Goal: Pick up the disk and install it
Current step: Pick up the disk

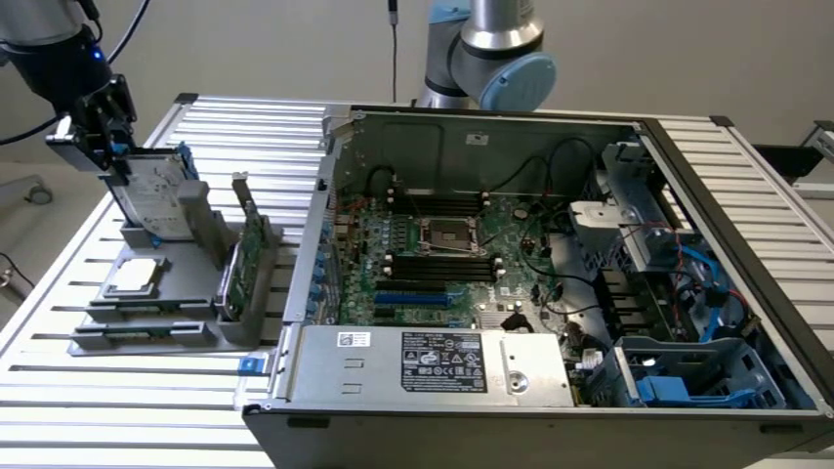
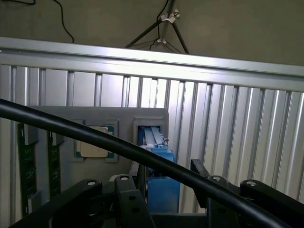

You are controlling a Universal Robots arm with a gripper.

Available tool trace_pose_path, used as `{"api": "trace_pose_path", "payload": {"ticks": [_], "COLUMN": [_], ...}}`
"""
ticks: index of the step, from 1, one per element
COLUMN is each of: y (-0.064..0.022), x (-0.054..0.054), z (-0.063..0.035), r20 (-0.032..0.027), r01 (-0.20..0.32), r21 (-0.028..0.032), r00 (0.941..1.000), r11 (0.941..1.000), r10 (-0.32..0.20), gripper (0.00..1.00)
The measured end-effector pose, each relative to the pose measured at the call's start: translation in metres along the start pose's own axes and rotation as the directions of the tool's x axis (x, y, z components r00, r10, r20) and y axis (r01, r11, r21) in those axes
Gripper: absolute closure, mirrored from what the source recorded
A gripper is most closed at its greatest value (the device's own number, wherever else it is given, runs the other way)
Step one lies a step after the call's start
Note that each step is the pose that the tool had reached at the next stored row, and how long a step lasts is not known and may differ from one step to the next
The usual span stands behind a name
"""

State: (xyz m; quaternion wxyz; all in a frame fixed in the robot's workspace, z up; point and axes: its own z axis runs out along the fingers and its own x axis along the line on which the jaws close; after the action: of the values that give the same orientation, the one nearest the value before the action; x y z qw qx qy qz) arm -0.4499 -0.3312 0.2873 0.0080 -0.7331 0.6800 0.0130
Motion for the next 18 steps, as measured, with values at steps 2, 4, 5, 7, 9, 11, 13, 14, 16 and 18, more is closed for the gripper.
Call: {"api": "trace_pose_path", "payload": {"ticks": [2, 4, 5, 7, 9, 11, 13, 14, 16, 18], "y": [0.0, 0.0, 0.0, 0.0, 0.0, 0.0, 0.0, 0.0, 0.0, 0.0], "x": [0.0, -0.0001, -0.0001, -0.0001, -0.0001, -0.0001, -0.0001, -0.0001, -0.0001, -0.0001], "z": [0.0003, 0.0004, 0.0005, 0.0006, 0.0007, 0.0008, 0.0009, 0.0009, 0.0009, 0.0009], "r20": [0.0, -0.0001, -0.0001, 0.0, -0.0001, -0.0001, -0.0001, -0.0001, -0.0001, 0.0], "r01": [-0.001, -0.001, -0.002, -0.003, -0.003, -0.004, -0.004, -0.005, -0.005, -0.006], "r21": [0.0011, 0.0016, 0.0017, 0.002, 0.0019, 0.002, 0.002, 0.002, 0.002, 0.0021], "r00": [1.0, 1.0, 1.0, 1.0, 1.0, 1.0, 1.0, 1.0, 1.0, 1.0], "r11": [1.0, 1.0, 1.0, 1.0, 1.0, 1.0, 1.0, 1.0, 1.0, 1.0], "r10": [0.001, 0.001, 0.002, 0.003, 0.003, 0.004, 0.004, 0.005, 0.005, 0.006], "gripper": [0.46, 0.46, 0.46, 0.46, 0.46, 0.48, 0.55, 0.55, 0.55, 0.55]}}
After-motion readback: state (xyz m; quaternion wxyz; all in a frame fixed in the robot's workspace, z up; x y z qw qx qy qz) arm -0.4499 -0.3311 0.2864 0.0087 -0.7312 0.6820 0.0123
